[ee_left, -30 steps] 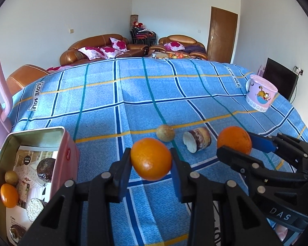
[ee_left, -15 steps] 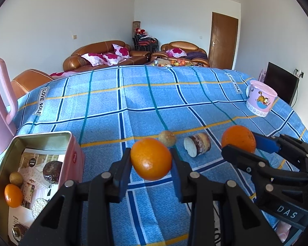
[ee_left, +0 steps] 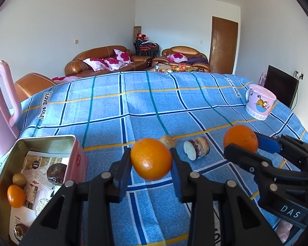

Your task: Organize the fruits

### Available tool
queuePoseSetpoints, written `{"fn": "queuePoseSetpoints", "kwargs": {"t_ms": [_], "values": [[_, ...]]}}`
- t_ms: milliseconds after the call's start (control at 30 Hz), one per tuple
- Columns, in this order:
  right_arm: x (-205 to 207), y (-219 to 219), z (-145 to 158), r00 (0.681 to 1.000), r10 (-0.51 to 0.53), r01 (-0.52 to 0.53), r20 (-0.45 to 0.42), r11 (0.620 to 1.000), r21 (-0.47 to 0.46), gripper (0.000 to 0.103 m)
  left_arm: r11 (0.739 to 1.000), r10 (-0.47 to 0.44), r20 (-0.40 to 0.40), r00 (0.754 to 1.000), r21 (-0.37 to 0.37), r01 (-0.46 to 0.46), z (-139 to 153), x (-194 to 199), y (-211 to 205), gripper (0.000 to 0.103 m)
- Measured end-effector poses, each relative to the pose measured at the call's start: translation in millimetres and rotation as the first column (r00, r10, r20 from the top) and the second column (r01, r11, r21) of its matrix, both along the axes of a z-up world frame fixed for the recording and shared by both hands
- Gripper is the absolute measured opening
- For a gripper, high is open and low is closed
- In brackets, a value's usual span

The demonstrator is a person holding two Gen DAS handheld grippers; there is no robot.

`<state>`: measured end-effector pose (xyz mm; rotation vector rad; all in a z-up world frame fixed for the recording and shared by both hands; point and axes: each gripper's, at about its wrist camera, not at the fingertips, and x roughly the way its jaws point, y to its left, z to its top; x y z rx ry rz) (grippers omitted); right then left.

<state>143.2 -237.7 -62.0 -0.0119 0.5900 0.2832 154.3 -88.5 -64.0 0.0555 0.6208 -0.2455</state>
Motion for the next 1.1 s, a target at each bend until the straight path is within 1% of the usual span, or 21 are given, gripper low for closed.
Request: {"fn": "queuePoseSetpoints", "kwargs": {"t_ms": [633,1100], "values": [[-11.3,0.1,6.7,0.998,0.000,-0.001,0.068,1.000,0.004,0.048,1.000,0.006,0.053,0.999,0.004,-0.006,5.4,-8.5,1.0,0.037],[-19.2,-1.1,11.1,0.993,0.003,-0.004,0.119,1.000,0.008,0.048,1.000,0.008,0.108,0.994,0.007,-0.009,10.2,-18.7,1.0,0.037]]}}
